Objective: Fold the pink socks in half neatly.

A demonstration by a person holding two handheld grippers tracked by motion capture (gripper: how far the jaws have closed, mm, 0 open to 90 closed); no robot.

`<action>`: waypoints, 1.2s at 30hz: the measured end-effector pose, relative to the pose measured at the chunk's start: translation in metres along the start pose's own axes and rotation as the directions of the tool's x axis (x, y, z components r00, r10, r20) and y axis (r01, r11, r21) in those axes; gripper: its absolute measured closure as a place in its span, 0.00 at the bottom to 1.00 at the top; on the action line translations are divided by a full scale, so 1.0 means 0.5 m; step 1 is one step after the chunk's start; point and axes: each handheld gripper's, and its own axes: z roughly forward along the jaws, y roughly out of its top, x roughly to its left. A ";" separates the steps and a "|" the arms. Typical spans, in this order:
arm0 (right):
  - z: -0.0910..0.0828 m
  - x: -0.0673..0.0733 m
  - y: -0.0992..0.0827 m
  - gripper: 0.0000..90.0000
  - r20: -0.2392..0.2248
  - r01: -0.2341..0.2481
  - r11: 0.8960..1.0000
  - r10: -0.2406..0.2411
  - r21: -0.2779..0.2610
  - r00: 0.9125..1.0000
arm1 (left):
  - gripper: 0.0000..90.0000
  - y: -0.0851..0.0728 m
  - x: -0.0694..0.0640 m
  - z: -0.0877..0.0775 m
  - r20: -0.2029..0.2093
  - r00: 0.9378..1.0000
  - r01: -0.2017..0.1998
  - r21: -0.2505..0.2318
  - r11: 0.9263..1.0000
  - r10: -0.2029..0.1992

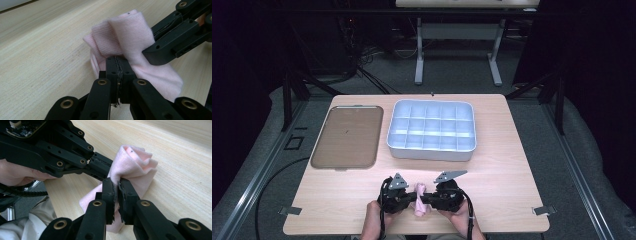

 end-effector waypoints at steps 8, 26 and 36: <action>-0.006 -0.002 0.000 0.93 0.012 -0.001 1.000 0.001 0.002 1.000 | 0.97 0.001 0.004 -0.020 -0.006 1.000 0.003 -0.031 1.000 -0.003; -0.001 0.004 0.011 0.92 0.036 0.033 0.999 -0.034 0.022 0.999 | 1.00 -0.016 0.018 -0.010 -0.007 0.998 0.063 -0.018 0.998 -0.063; 0.025 0.013 0.013 0.90 0.055 0.061 0.998 -0.063 0.035 0.997 | 1.00 -0.024 0.027 -0.013 0.013 0.996 0.090 -0.038 0.995 -0.089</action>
